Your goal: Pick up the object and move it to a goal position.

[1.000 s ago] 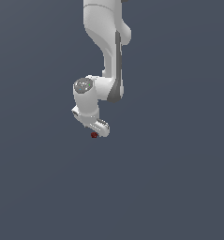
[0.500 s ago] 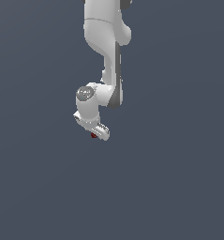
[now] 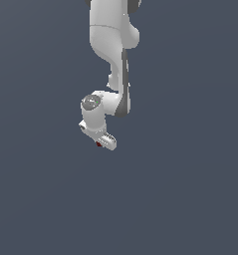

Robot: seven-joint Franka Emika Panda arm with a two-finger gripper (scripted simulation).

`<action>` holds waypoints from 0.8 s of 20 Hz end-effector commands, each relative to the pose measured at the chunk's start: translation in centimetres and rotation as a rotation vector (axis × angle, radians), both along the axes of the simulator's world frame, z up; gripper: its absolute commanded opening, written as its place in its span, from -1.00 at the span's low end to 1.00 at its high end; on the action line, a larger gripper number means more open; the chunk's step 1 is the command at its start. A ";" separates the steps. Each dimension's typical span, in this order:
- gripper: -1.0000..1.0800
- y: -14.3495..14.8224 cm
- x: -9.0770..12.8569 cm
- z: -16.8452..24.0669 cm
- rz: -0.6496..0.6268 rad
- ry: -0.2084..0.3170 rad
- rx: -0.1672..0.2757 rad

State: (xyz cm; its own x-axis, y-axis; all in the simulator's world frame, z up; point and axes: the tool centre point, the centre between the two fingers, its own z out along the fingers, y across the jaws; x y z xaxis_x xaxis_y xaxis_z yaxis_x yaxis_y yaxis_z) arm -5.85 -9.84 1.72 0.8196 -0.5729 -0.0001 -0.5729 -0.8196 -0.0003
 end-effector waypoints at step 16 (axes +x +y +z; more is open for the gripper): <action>-1.00 0.9 -0.5 2.2 0.000 0.000 0.000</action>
